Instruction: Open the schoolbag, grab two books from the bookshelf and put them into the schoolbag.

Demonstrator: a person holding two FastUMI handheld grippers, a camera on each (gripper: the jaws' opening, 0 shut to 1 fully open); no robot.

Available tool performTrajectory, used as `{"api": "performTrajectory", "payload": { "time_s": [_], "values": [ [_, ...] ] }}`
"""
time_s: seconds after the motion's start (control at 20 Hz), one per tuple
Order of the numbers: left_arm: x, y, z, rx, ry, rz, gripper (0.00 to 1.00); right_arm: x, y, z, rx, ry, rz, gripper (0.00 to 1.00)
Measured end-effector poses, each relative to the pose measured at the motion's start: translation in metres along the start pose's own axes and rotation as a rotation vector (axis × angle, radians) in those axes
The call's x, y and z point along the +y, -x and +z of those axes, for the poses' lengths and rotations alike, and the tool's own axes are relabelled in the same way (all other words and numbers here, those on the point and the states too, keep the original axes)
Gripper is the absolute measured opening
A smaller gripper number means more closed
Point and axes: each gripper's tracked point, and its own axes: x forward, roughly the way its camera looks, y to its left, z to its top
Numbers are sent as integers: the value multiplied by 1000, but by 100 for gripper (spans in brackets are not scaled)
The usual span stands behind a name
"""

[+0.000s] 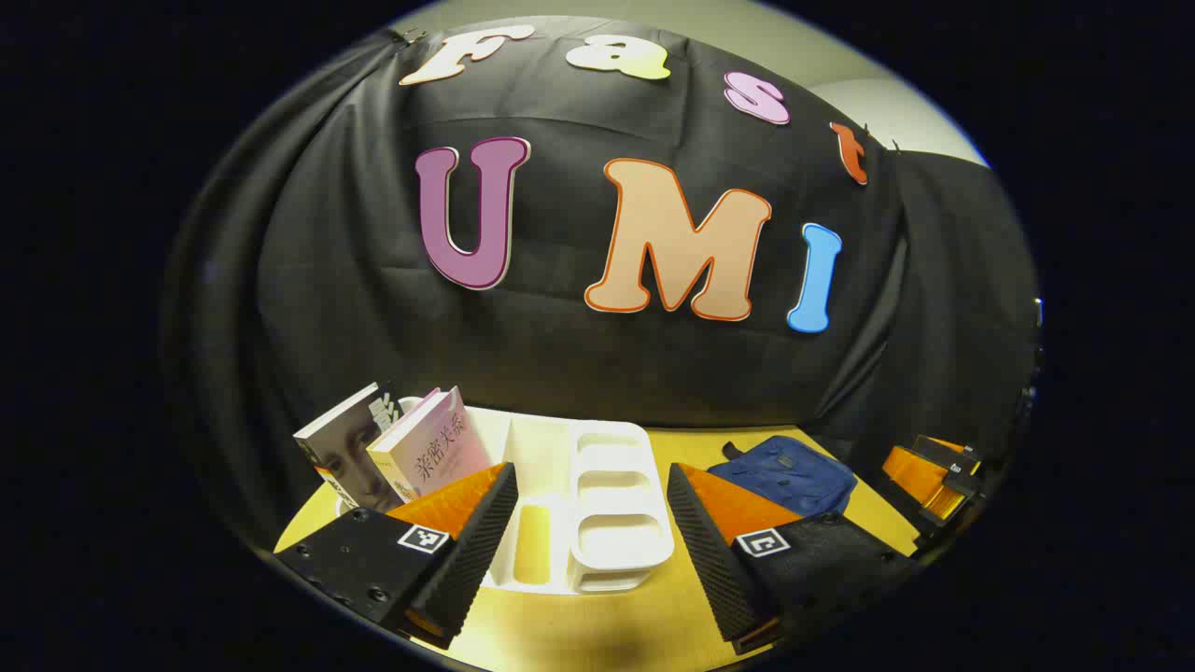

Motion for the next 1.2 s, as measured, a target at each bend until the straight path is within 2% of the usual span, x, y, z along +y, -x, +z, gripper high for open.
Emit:
{"api": "performTrajectory", "payload": {
  "time_s": [0.05,0.1,0.15,0.45,0.5,1.2],
  "values": [
    [-1,0,-2,10,5,5,95,0,-1,-1,12,-1,9,99],
    [-5,1,-6,17,13,6,95,-1,-1,-3,19,0,14,96],
    [-8,2,-8,19,21,4,95,-2,-1,-3,22,4,21,99],
    [-24,7,-18,30,35,8,95,-11,4,-5,28,13,41,94],
    [-27,10,-20,29,36,4,95,-11,7,-5,24,16,45,96],
    [-19,30,-20,21,12,49,95,-19,17,-8,18,48,42,94]
  ]
}}
